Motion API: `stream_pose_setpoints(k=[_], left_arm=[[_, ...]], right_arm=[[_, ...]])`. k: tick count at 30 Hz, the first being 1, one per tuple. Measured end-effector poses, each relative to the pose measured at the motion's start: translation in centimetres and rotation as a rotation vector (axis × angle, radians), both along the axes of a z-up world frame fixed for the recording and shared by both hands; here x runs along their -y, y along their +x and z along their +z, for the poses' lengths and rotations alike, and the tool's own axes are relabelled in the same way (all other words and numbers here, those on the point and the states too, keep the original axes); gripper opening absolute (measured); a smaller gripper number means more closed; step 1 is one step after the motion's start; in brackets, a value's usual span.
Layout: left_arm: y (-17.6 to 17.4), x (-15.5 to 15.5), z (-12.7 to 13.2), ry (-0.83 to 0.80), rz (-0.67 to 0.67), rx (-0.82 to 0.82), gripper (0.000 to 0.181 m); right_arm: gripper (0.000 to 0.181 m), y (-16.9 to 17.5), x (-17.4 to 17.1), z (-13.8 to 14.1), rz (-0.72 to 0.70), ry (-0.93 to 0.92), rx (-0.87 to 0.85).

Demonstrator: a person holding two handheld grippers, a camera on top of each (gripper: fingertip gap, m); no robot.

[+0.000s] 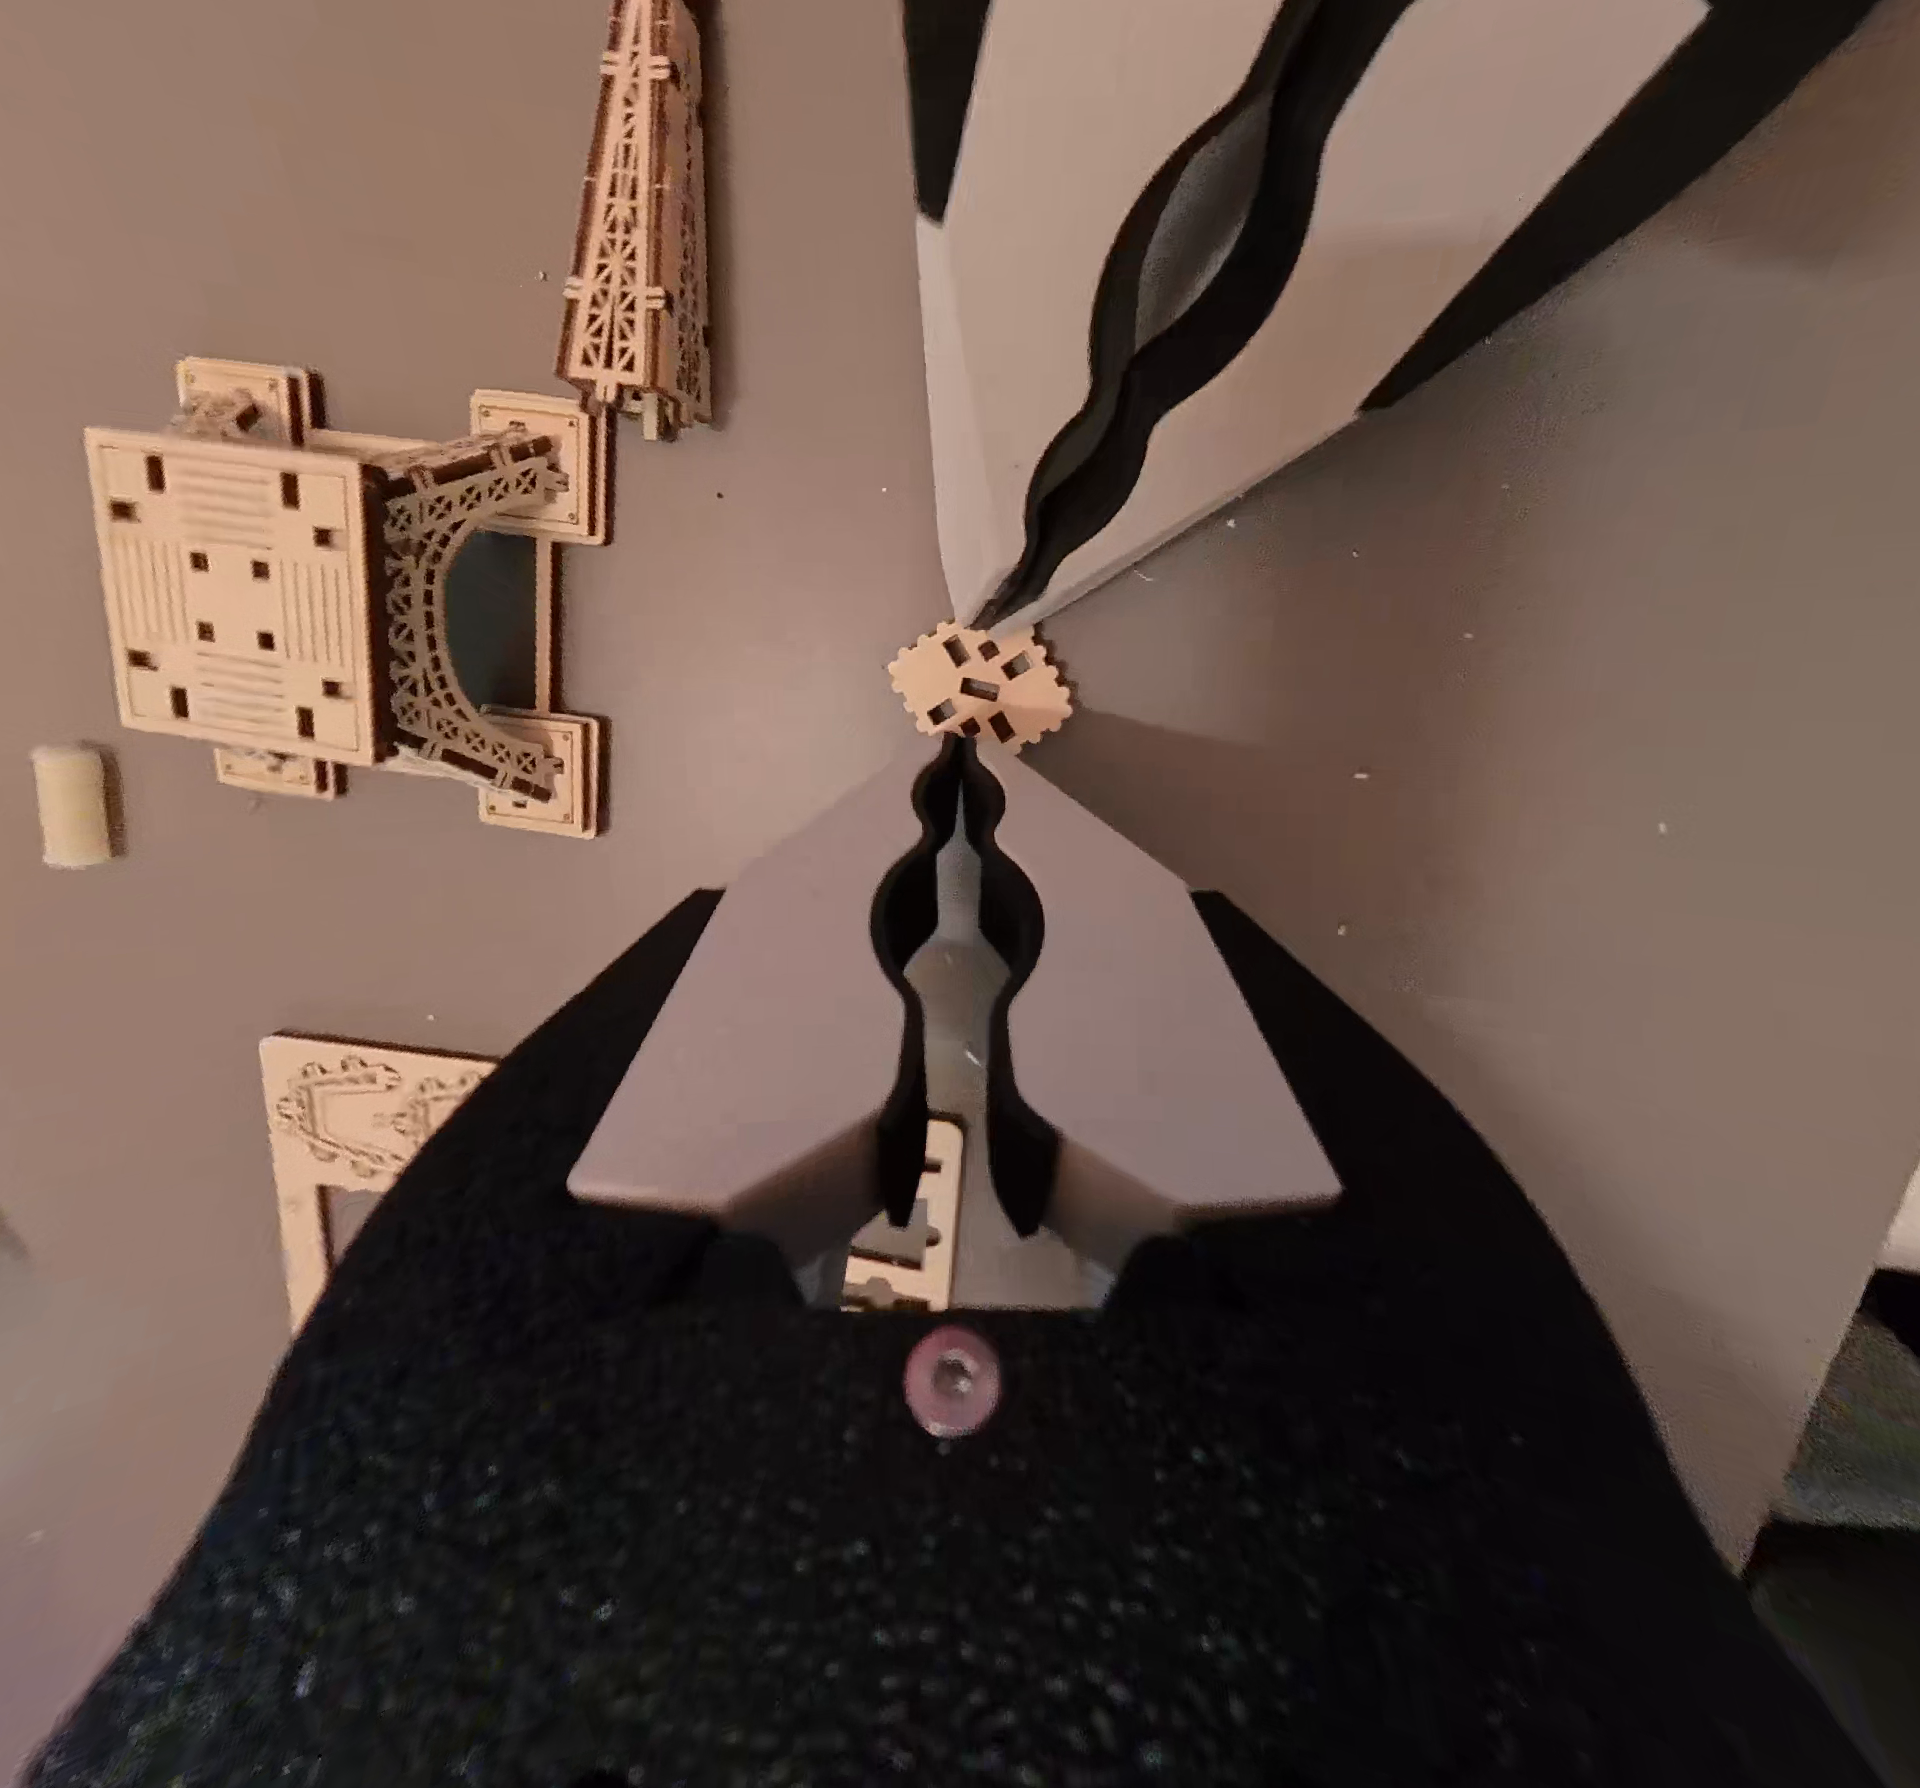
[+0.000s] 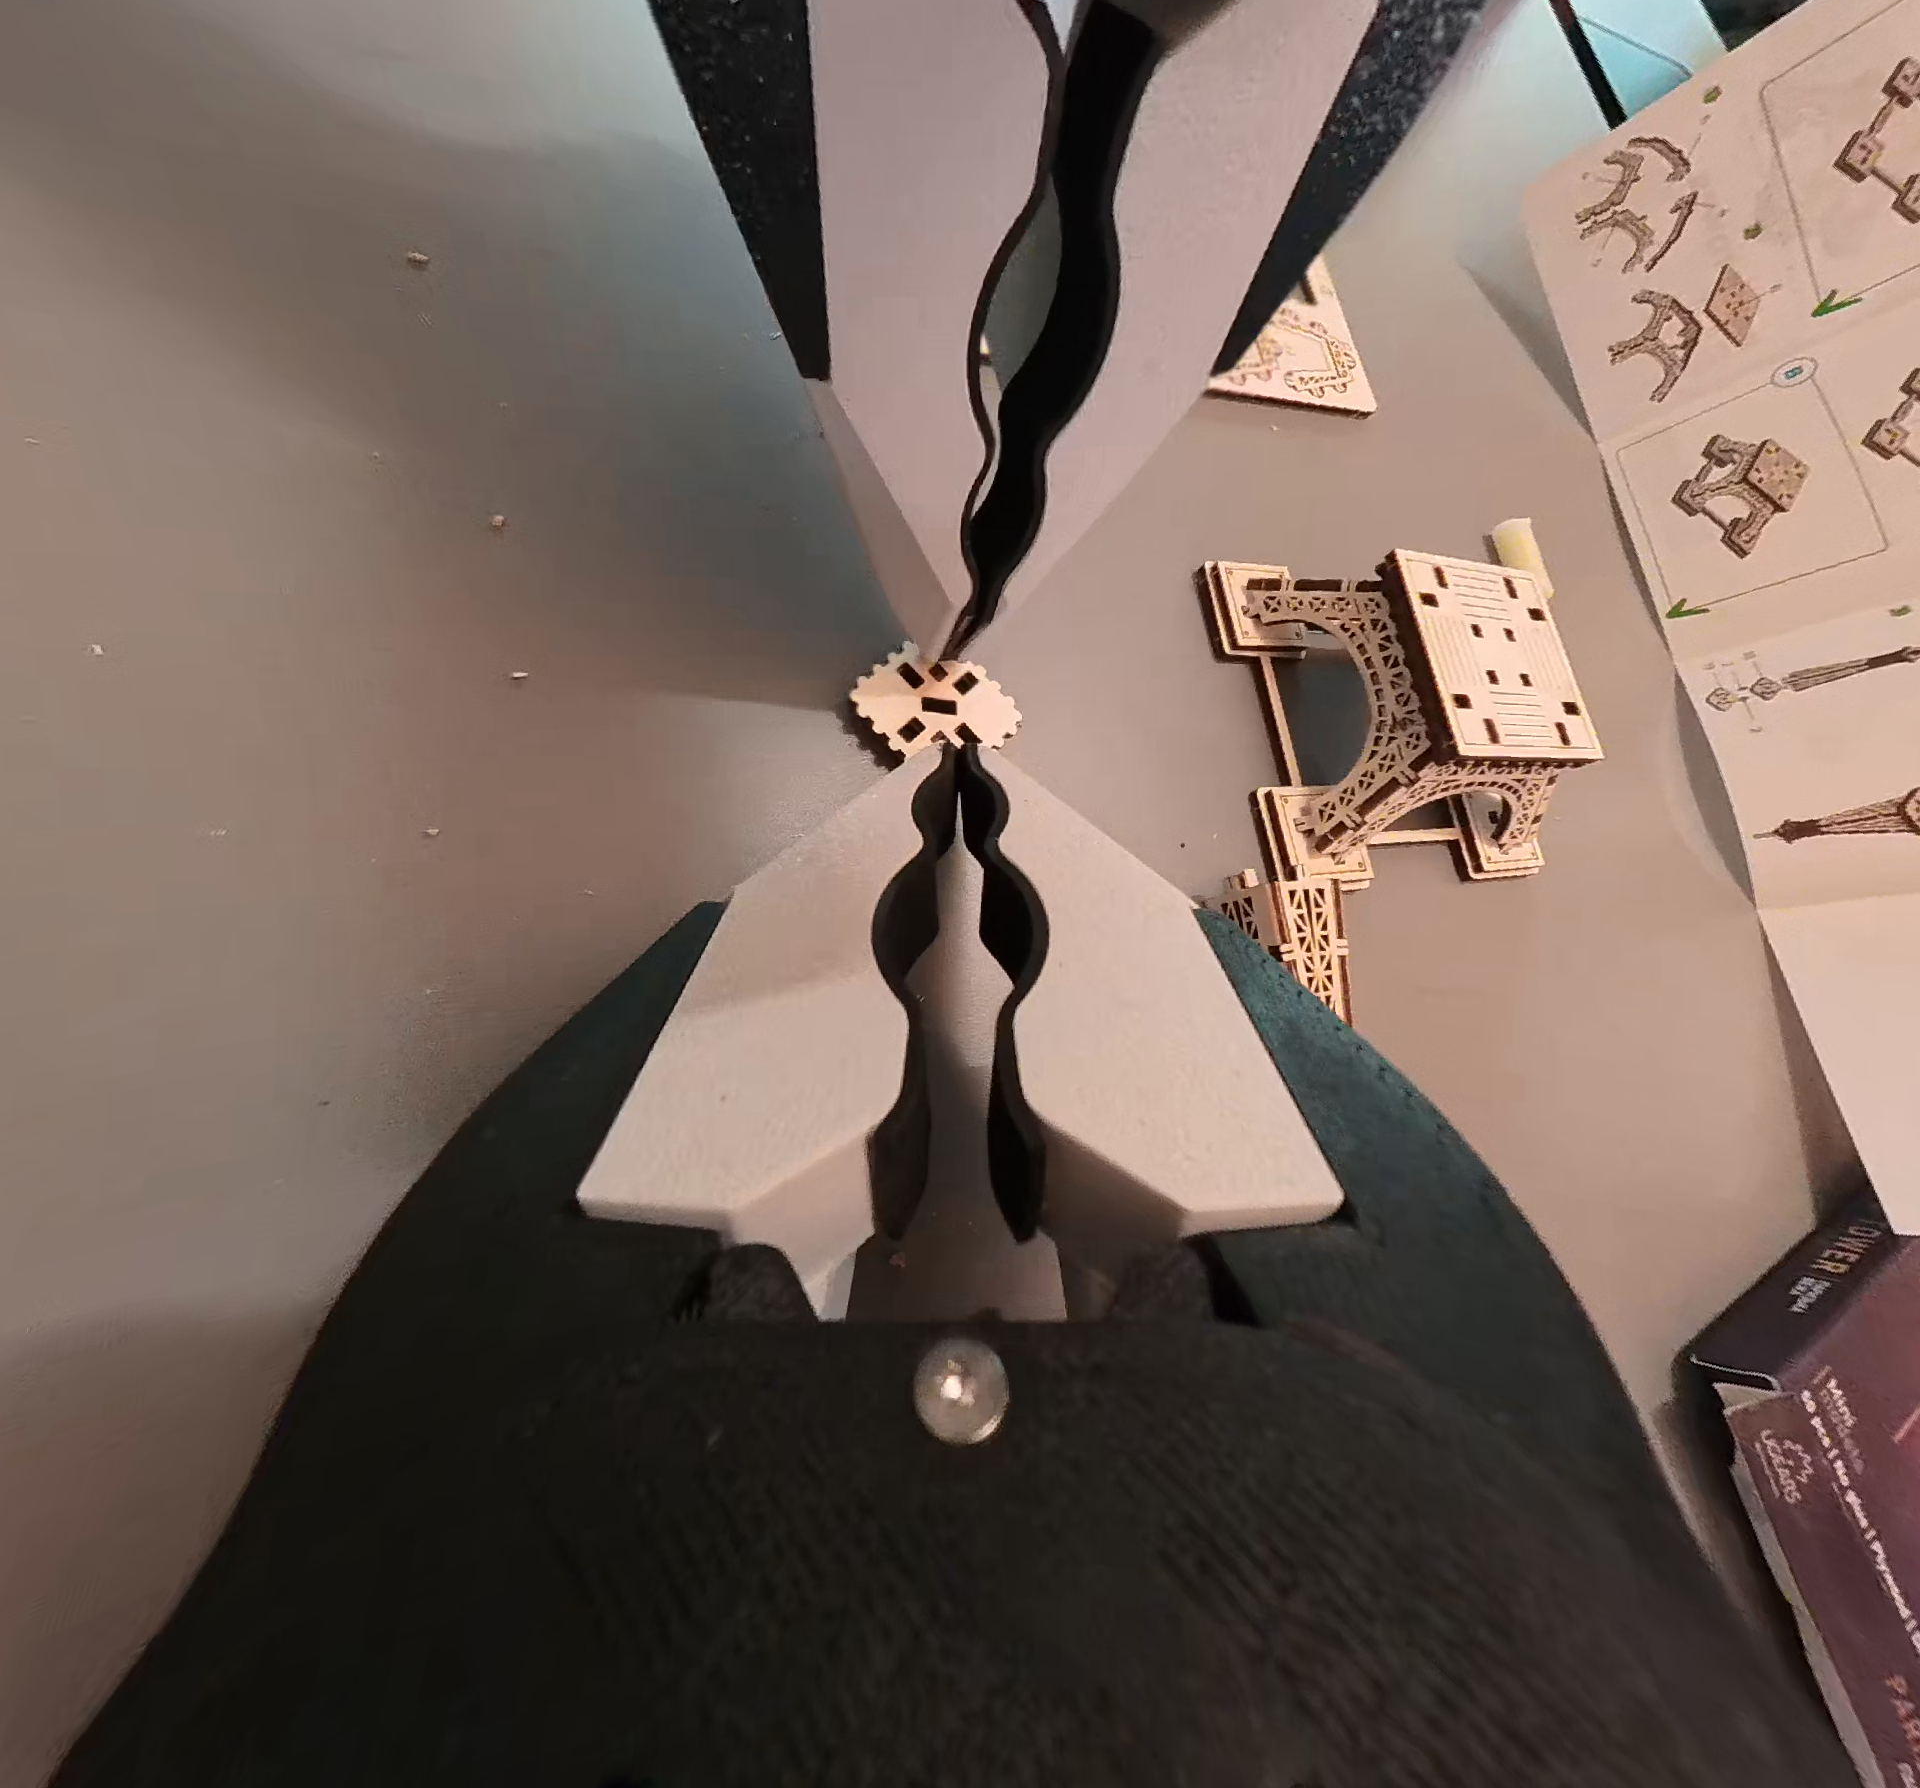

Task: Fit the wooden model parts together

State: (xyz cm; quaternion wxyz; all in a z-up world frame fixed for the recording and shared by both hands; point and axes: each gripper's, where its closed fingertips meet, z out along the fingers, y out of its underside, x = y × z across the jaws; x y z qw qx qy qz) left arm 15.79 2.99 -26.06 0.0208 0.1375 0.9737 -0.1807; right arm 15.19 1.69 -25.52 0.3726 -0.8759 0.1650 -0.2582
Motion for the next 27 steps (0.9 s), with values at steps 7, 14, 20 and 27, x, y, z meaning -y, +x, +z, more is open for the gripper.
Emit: stream_pose_setpoints(k=[7,14,20,27], left_arm=[[0.6,0.2,0.4,-0.163,0.165,0.085,0.000],[-0.4,1.7,3.8,-0.532,0.316,-0.038,0.000],[-2.3,0.7,1.9,-0.480,0.270,-0.044,0.000],[-2.2,0.9,1.2,-0.458,0.209,-0.001,0.000]], right_arm=[[0.000,-0.1,-0.1,0.1,0.004,-0.049,0.086],[0.000,-0.1,-0.1,0.1,0.009,-0.049,0.086],[0.000,-0.1,-0.1,0.1,0.012,-0.049,0.088],[0.000,-0.1,-0.1,0.0,0.017,-0.060,0.108]])
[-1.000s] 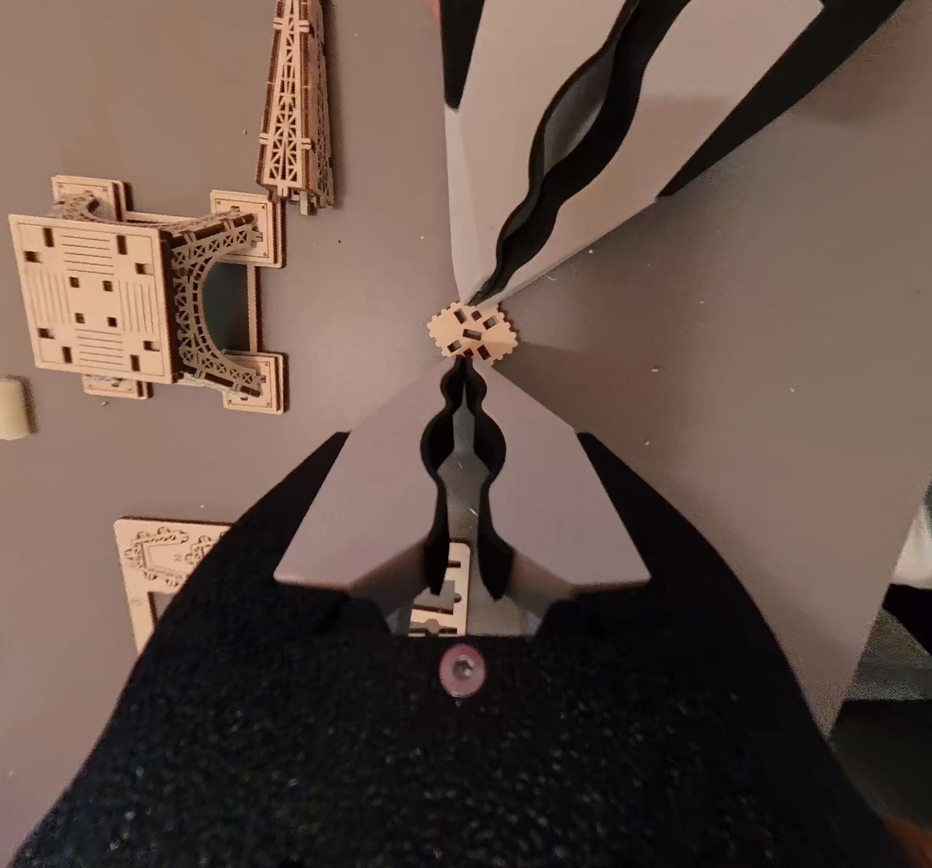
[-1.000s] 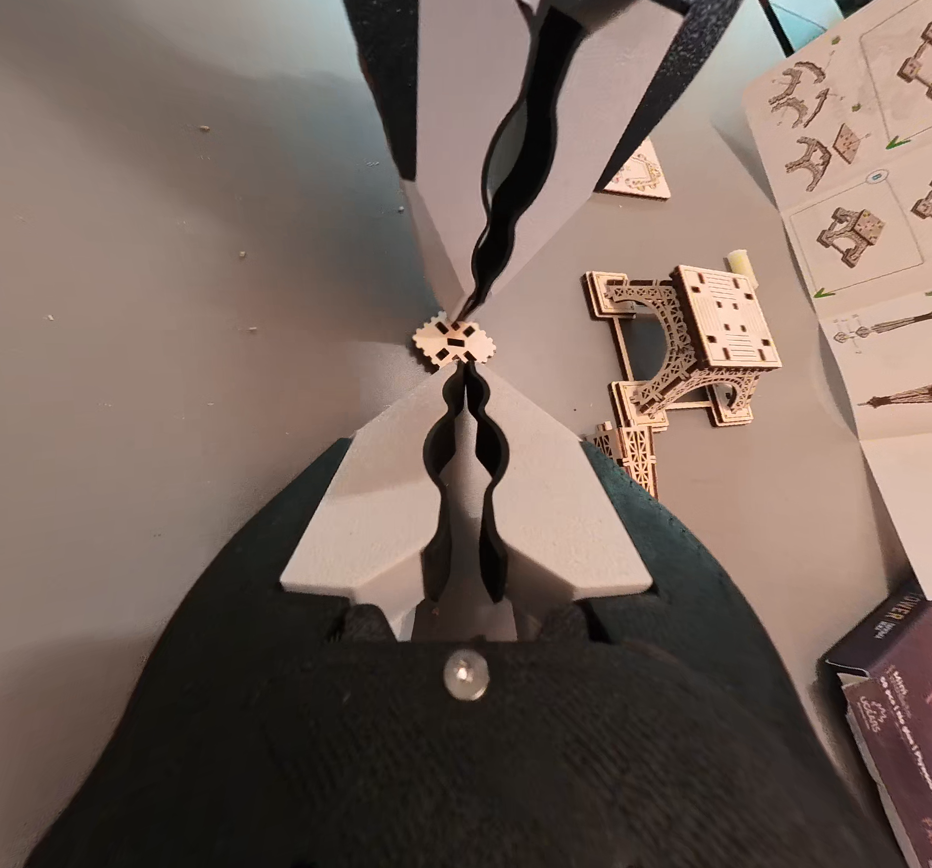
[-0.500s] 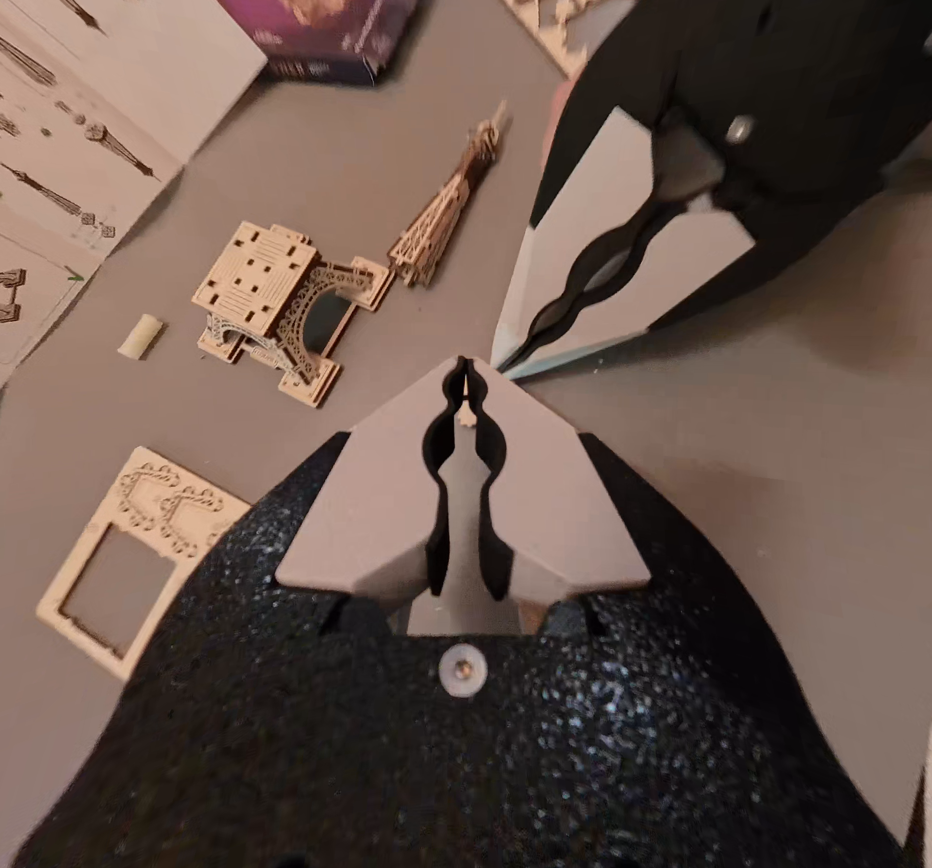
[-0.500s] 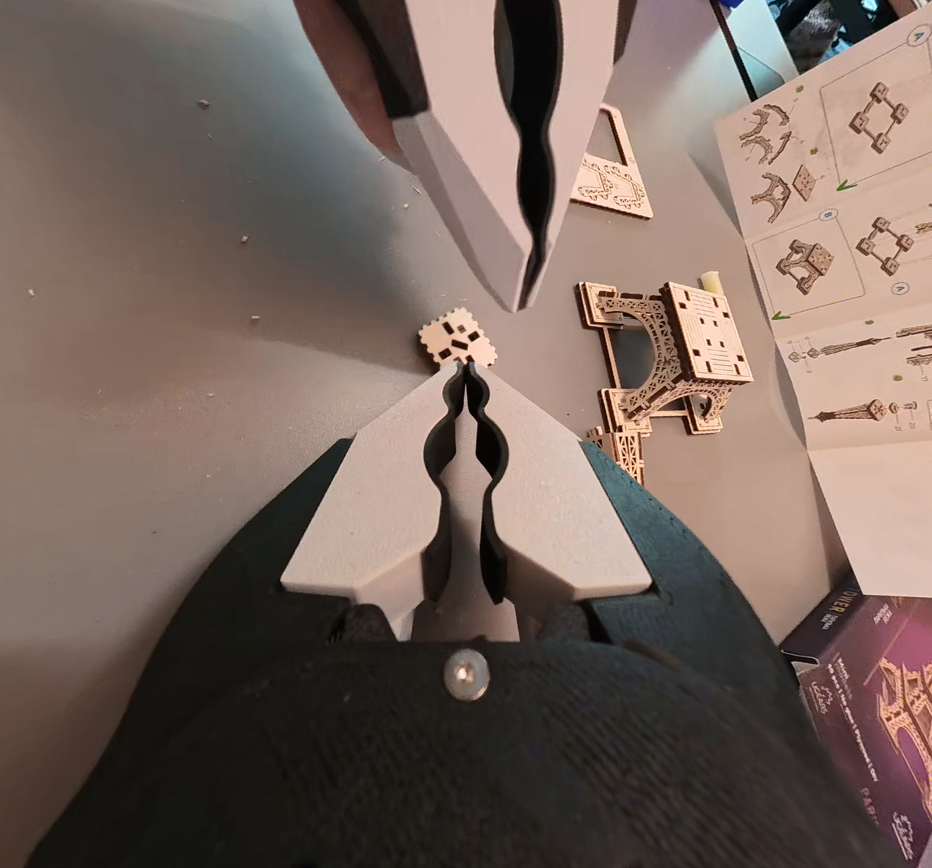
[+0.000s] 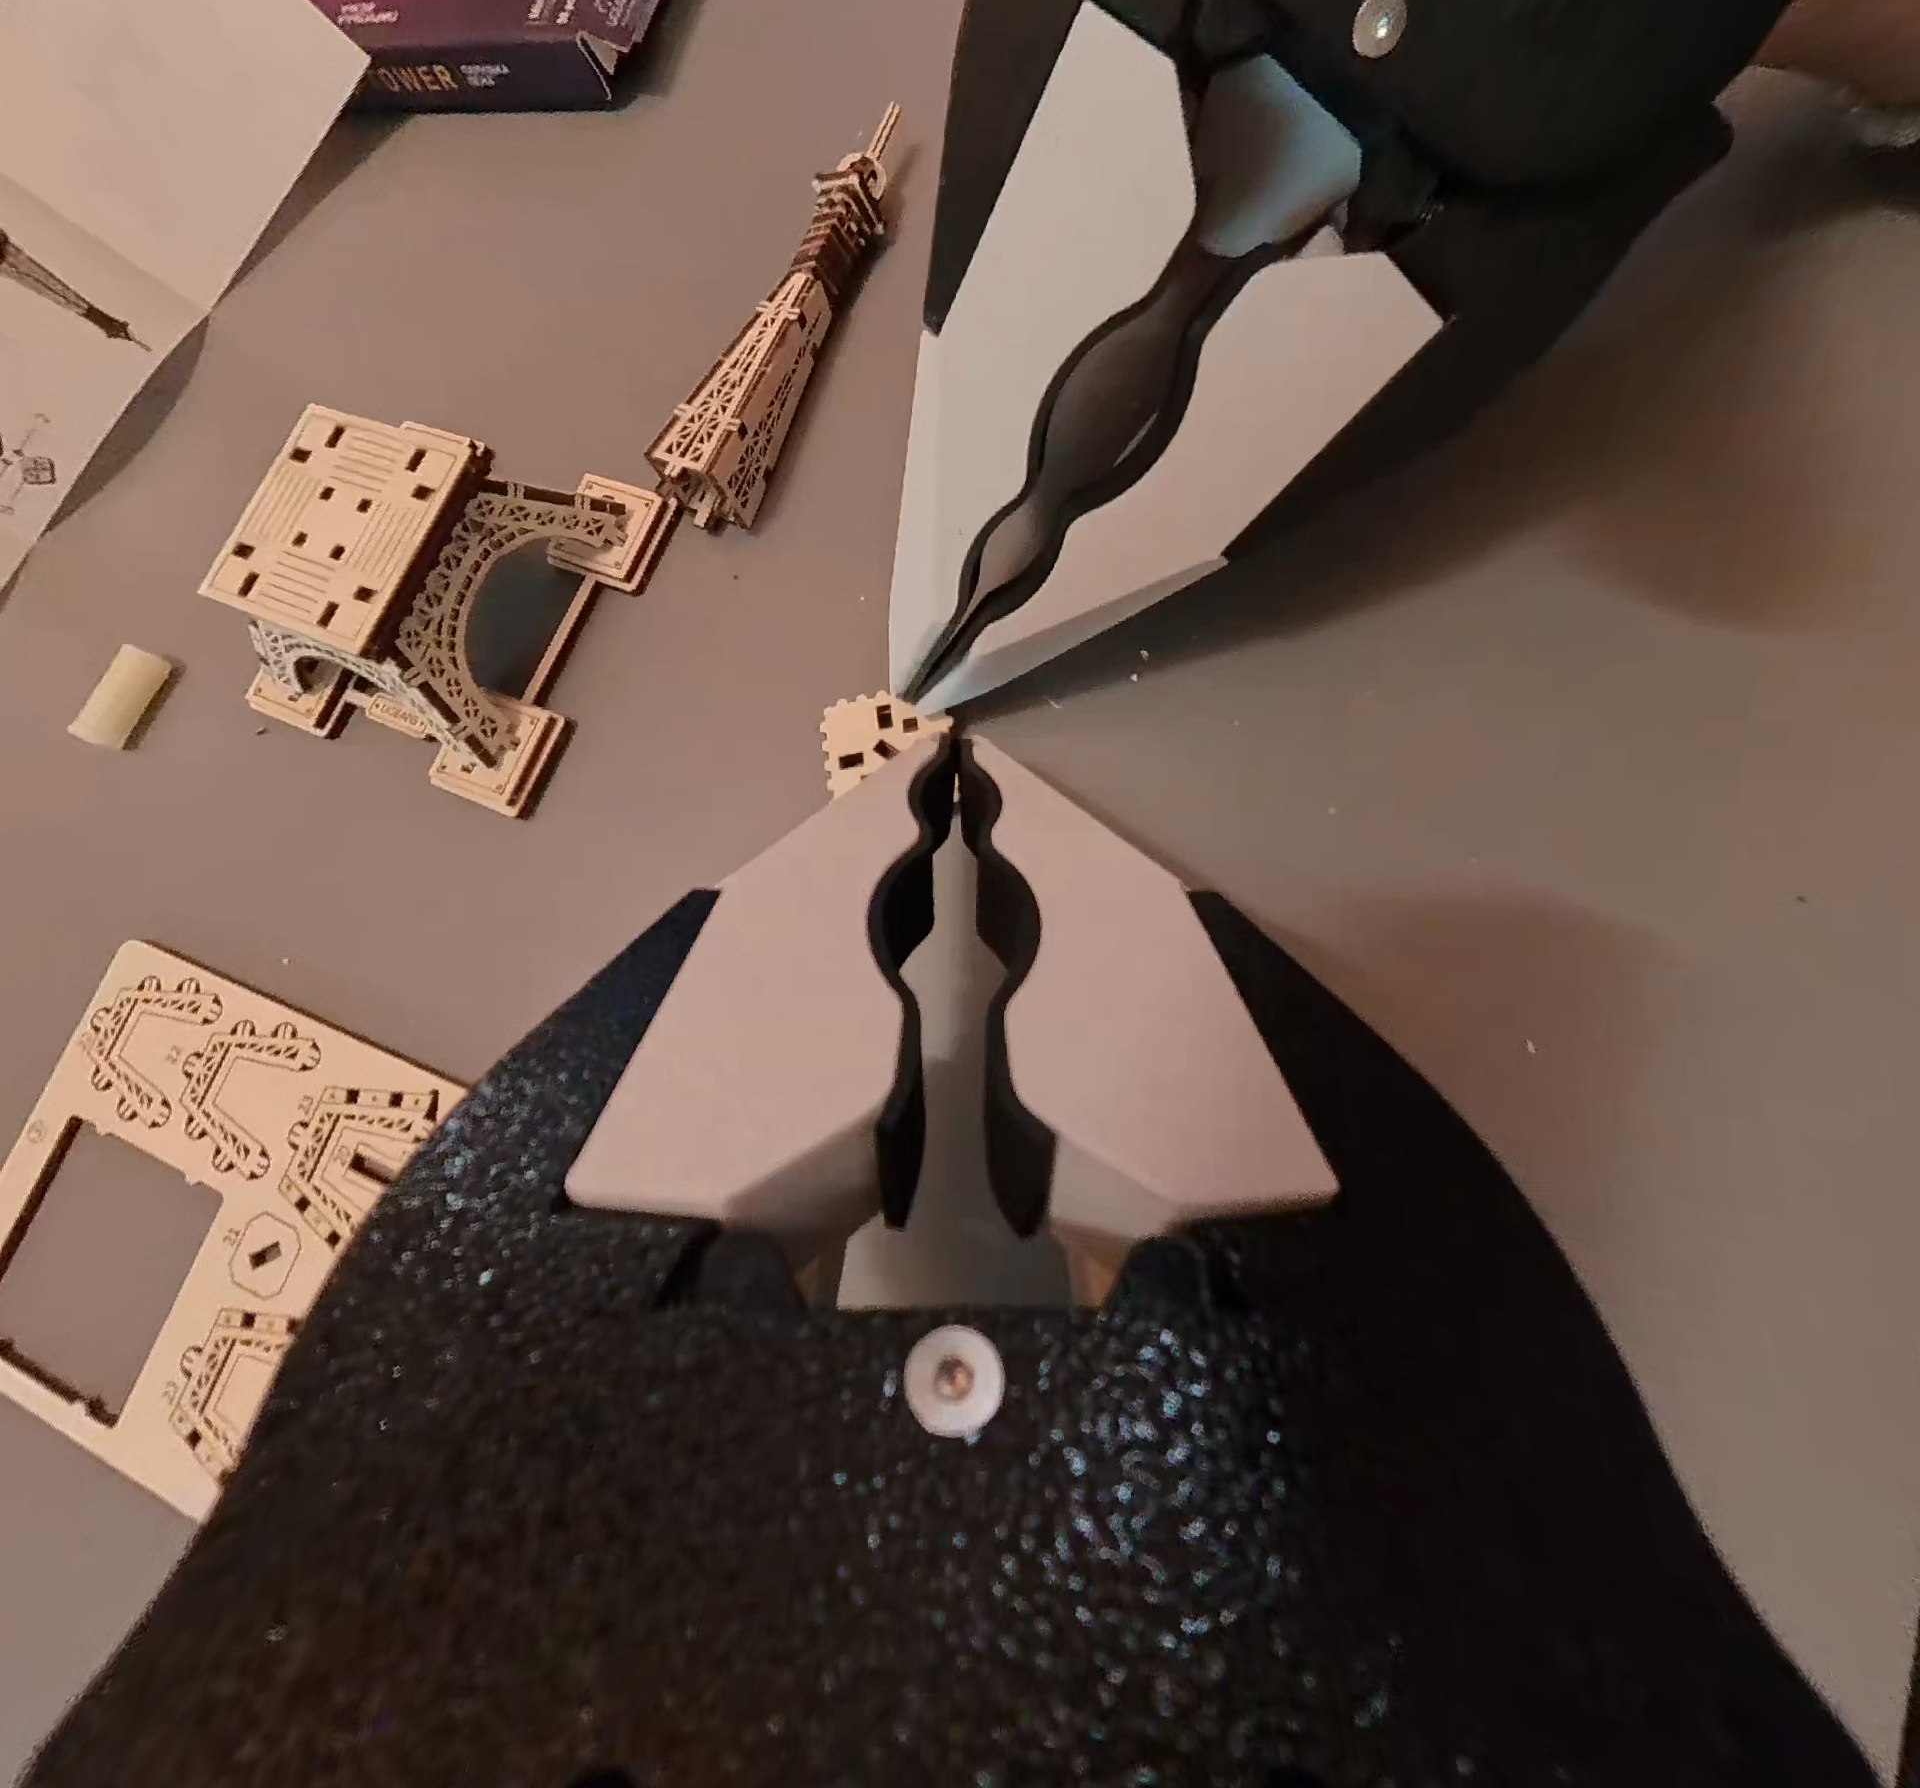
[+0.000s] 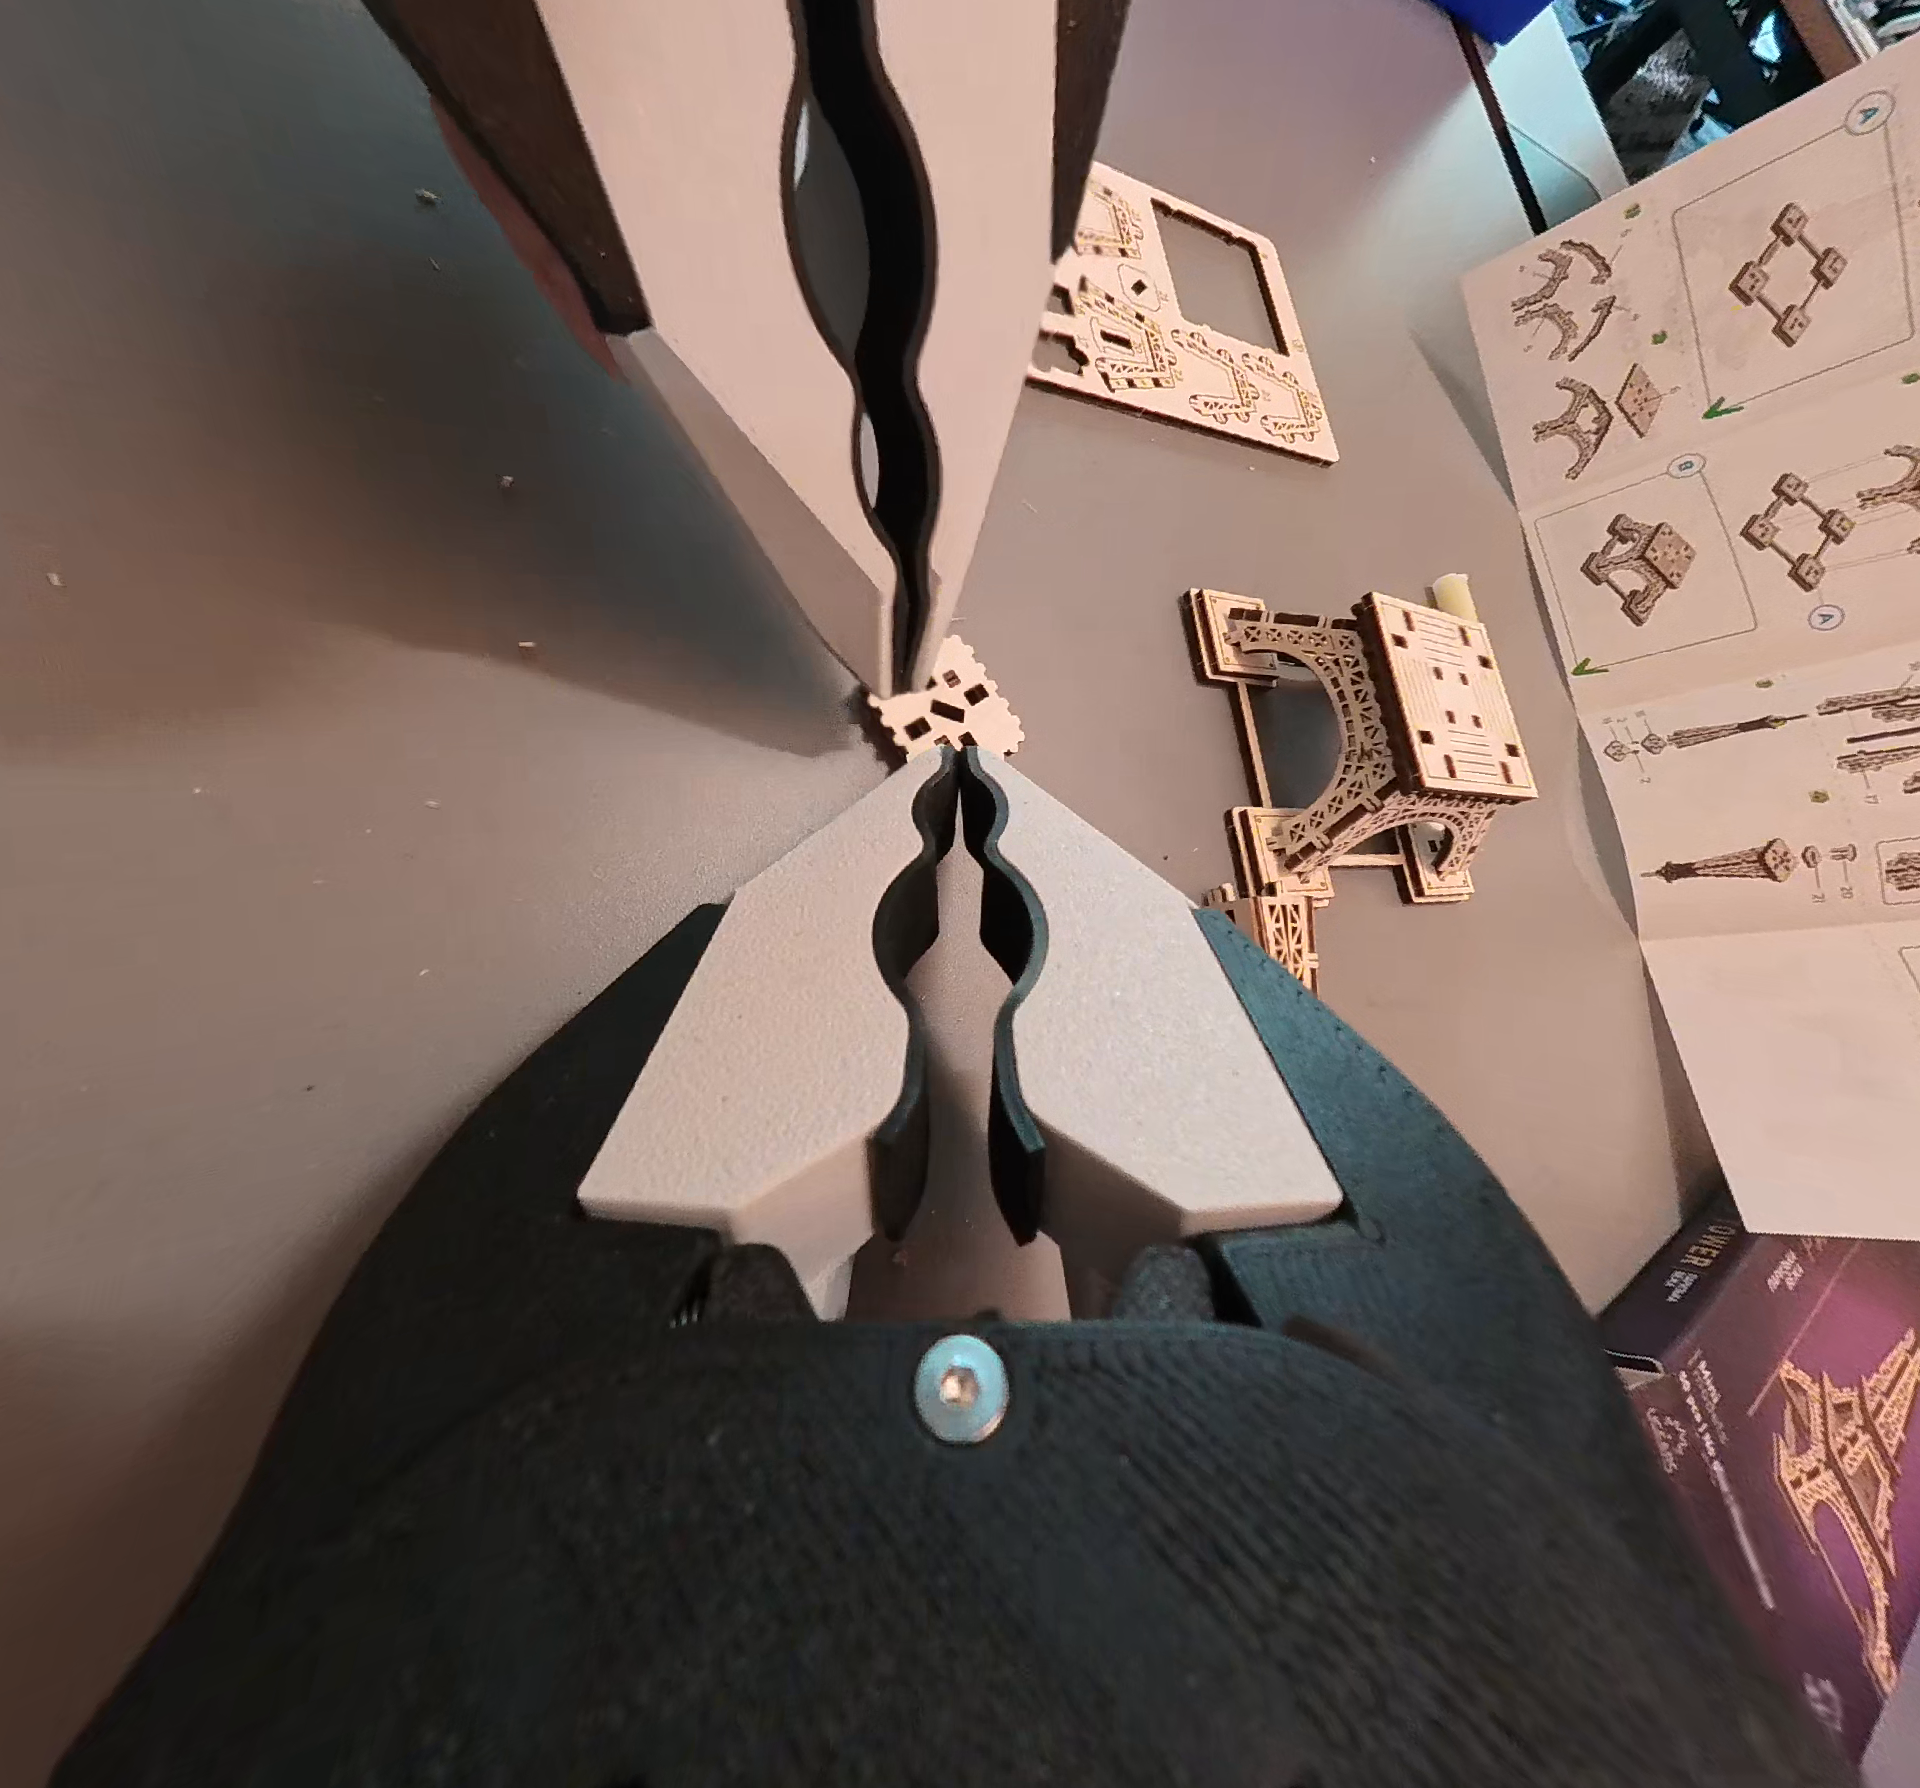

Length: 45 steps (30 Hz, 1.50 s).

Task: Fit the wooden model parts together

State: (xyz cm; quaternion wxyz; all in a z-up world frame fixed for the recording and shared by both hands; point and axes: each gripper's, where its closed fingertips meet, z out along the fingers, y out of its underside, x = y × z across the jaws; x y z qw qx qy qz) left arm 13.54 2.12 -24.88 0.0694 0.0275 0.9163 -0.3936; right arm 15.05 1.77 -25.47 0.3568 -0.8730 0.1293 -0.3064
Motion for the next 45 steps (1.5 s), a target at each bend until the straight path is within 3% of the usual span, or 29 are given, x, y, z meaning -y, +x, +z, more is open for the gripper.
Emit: stream_pose_setpoints(k=[7,10,15,45], left_arm=[[-0.2,1.1,0.3,-0.026,-0.041,-0.028,0.000],[-0.1,0.4,-0.9,0.038,-0.053,-0.039,0.000],[-0.4,0.6,-1.4,0.008,-0.062,-0.086,0.000],[0.4,-0.7,-1.6,0.046,-0.040,-0.092,0.000]], right_arm=[[0.000,0.0,0.0,0.0,0.002,-0.007,0.011],[0.000,0.0,0.0,0.0,0.005,-0.007,0.013],[0.000,0.0,0.0,0.0,0.009,-0.003,0.006],[0.000,-0.4,-0.1,0.0,0.057,-0.010,0.022]])
